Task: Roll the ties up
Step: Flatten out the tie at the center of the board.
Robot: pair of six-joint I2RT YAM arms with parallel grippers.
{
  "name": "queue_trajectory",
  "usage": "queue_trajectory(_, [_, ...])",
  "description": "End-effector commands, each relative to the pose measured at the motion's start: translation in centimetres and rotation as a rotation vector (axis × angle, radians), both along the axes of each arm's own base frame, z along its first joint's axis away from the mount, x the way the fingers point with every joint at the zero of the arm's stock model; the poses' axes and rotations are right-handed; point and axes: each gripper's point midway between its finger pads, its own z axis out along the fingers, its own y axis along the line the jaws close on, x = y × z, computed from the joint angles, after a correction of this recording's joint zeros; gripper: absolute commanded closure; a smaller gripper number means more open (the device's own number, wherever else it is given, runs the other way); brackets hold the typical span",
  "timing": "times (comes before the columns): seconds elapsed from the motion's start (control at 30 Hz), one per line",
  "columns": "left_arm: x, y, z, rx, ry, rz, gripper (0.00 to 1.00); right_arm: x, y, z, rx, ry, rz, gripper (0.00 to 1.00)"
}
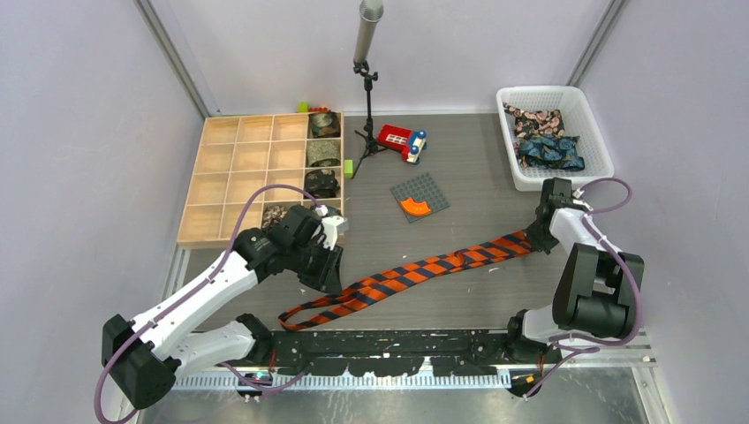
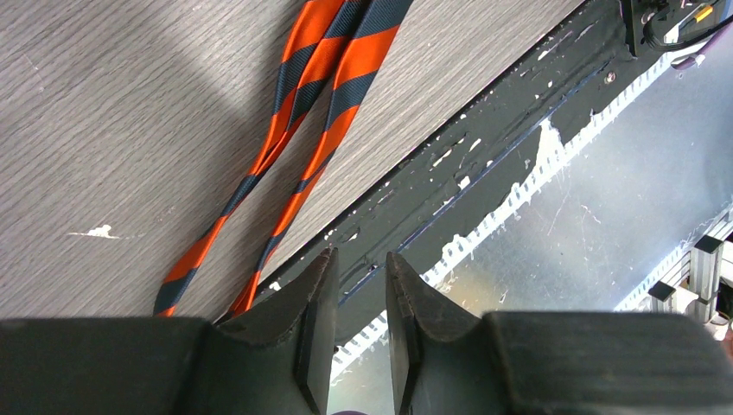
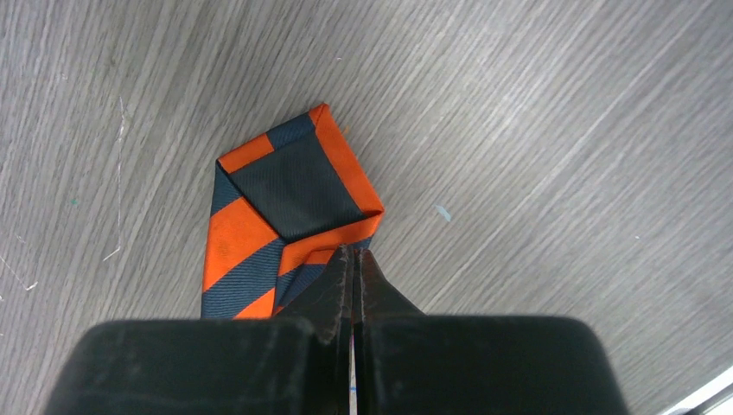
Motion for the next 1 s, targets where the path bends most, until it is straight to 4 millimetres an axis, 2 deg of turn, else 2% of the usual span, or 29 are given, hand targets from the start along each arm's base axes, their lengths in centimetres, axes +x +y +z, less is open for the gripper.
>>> queue_trajectory(0.0, [0.3, -0.5, 0.7, -0.037, -0.026, 0.002, 0.72, 3.0, -0.5, 1.5, -0.012, -0.106, 0.019, 1.00])
queue_trajectory(0.17, [0.4, -0.4, 0.5, -0.033, -0.026, 0.006, 0.73, 4.2, -0.3, 2.0, -0.006, -0.163, 0.060, 1.00])
queue_trajectory(0.37, [0.4, -0.5, 0.5, -0.033, -0.022, 0.004, 0.74, 4.0, 0.4, -0.5, 0.042, -0.116, 0.080, 0.99])
queue_trajectory(0.5, [0.5, -0.4, 0.4, -0.027, -0.020, 0.013, 0.75, 3.6, 1.1, -0.4, 0.082, -0.091, 0.082, 0.79])
queue_trajectory(0.6, [0.5, -0.4, 0.2, -0.019, -0.009, 0.017, 0.75, 3.5, 1.3, 1.2, 0.084, -0.112, 0.077, 0.63])
queue_trajectory(0.67, [0.3, -0.5, 0.1, -0.011, 0.009, 0.020, 0.76, 3.0, 1.4, 2.9, 0.070, -0.126, 0.076, 0.58])
queue_trajectory(0.77, [0.3, -0.5, -0.2, -0.001, 0.036, 0.040, 0.77, 2.2, 2.0, 6.0, 0.051, -0.170, 0.088, 0.57])
queue_trajectory(0.87, [0.4, -1.2, -0.7, -0.018, 0.075, 0.073, 0.78, 1.9, 4.9, 8.5, 0.075, -0.238, 0.157, 0.57])
queue_trajectory(0.97, [0.5, -2.1, -1.8, -0.031, 0.112, 0.096, 0.81, 1.8, 9.4, 8.9, 0.135, -0.276, 0.270, 0.60])
